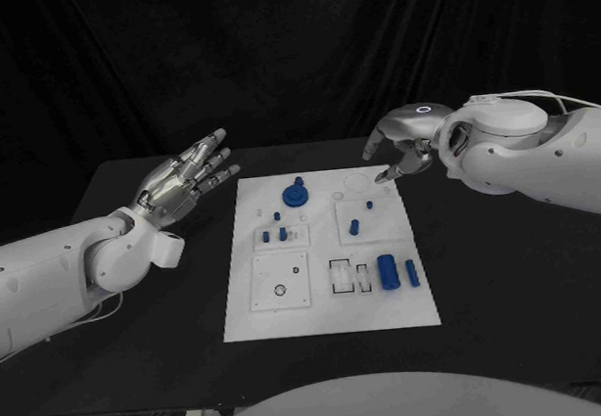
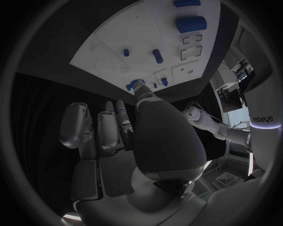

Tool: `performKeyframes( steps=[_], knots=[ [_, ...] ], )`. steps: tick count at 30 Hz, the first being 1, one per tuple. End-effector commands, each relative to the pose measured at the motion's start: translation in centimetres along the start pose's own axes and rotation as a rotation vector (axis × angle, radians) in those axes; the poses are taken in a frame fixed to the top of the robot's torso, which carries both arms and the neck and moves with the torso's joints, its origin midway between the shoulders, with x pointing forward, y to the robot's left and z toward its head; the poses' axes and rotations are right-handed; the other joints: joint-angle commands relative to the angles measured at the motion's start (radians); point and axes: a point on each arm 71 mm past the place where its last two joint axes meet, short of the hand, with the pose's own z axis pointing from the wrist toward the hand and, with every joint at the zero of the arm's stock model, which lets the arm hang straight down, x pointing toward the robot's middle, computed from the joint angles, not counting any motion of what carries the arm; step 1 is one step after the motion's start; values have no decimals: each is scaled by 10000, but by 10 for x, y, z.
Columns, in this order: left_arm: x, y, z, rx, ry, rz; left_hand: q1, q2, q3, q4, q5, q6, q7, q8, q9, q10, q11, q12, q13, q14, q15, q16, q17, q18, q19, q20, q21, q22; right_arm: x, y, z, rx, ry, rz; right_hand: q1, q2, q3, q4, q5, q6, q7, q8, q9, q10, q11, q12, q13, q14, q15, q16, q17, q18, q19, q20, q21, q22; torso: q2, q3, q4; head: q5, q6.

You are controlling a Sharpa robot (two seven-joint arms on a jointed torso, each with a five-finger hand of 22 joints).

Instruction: Assemble the parts on the task board

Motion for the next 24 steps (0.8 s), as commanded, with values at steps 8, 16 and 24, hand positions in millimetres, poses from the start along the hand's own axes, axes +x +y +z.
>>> performKeyframes(
  steps=[8, 16, 24],
  knots=[
    [7, 0, -9, 458, 270, -894, 144, 229, -93, -16, 294, 45, 42, 7, 14, 1, 59, -66, -12, -4, 136, -36, -11, 69, -38, 210, -6, -49, 26, 1, 4, -323, 699, -175, 284, -18, -61, 5, 254, -615, -408, -22, -319, -718, -87, 190, -265, -1081, 9, -837, -1727, 519, -1042, -8, -1806, 1063, 90, -209, 174, -160, -2],
    [10, 2, -11, 374, 363, -1009, 595, 322, -115, -57, 924, 174, 137, 29, 31, 1, 126, -66, -12, -4, 234, -36, -11, 91, 50, 479, 23, -39, 46, 4, 5, -677, 919, 15, 622, 504, 243, -628, 1795, -188, -231, 181, -315, -170, -89, 1044, -209, -1188, 5, -881, -1922, 522, -1040, 1, -1977, 1079, 25, -203, 152, -104, -2],
    [11, 3, -13, 371, 405, -1077, 934, 327, -107, -102, 1172, 310, 225, 55, 48, 5, 223, -64, -10, 6, 364, -30, -6, 105, 159, 612, 70, 79, 60, 5, 7, -795, 920, 139, 757, 528, 917, -1142, 2168, 123, -192, 275, -273, 453, -65, 1505, -200, -1041, -26, -829, -1927, 458, -763, -41, -1668, 1197, -21, -268, 127, -32, -2]
  ],
)
